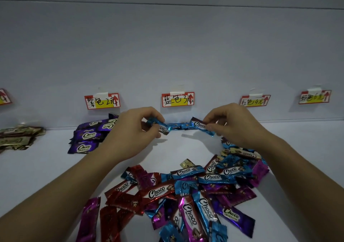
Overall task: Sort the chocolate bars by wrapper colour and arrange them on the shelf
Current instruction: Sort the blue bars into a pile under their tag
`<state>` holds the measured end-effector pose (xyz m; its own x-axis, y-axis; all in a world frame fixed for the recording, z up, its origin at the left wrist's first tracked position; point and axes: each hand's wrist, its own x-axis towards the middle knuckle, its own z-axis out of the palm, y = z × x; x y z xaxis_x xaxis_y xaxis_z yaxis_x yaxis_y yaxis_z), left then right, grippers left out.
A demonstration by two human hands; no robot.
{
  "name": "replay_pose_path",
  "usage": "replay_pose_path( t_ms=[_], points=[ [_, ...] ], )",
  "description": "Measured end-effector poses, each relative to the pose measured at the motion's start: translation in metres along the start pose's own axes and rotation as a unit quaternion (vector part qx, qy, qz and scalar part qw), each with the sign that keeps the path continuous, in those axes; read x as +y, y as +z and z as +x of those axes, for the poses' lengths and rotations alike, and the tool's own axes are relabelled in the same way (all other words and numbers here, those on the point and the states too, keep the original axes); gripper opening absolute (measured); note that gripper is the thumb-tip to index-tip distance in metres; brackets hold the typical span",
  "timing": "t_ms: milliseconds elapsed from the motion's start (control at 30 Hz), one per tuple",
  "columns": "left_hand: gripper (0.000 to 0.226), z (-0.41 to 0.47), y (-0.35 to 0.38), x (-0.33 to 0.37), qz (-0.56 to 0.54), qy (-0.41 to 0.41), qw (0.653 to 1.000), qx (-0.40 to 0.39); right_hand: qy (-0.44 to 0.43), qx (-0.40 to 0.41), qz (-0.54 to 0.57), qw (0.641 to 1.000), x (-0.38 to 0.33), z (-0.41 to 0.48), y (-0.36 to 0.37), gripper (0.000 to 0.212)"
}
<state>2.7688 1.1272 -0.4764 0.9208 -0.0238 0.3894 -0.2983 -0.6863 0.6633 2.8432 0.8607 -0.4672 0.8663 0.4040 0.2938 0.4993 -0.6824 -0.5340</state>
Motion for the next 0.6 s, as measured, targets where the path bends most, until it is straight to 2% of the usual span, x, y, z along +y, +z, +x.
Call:
replay_pose_path(
  t_ms=[133, 267, 400, 600],
  points=[
    [0.01, 0.024, 0.01, -0.004, 0.164, 0.109, 0.98, 0.04, -0.01, 0.051, -0.065, 0.997, 0.003, 0.008, 0.006, 0.008],
    [0.009, 0.046, 0.029, -0.016, 0.26, 0.199, 0.944, 0.037, -0.032, 0.087, -0.149, 0.985, 0.002, 0.022, 0.018, 0.014],
    [0.008, 0.052, 0.046, -0.03, 0.292, 0.201, 0.935, 0.01, -0.023, 0.097, -0.195, 0.976, 0.002, 0.031, 0.035, 0.017],
    [0.011, 0.06, 0.043, -0.038, 0.335, 0.185, 0.924, -0.014, 0.0, 0.024, -0.236, 0.971, 0.009, 0.035, 0.047, 0.023]
  ],
)
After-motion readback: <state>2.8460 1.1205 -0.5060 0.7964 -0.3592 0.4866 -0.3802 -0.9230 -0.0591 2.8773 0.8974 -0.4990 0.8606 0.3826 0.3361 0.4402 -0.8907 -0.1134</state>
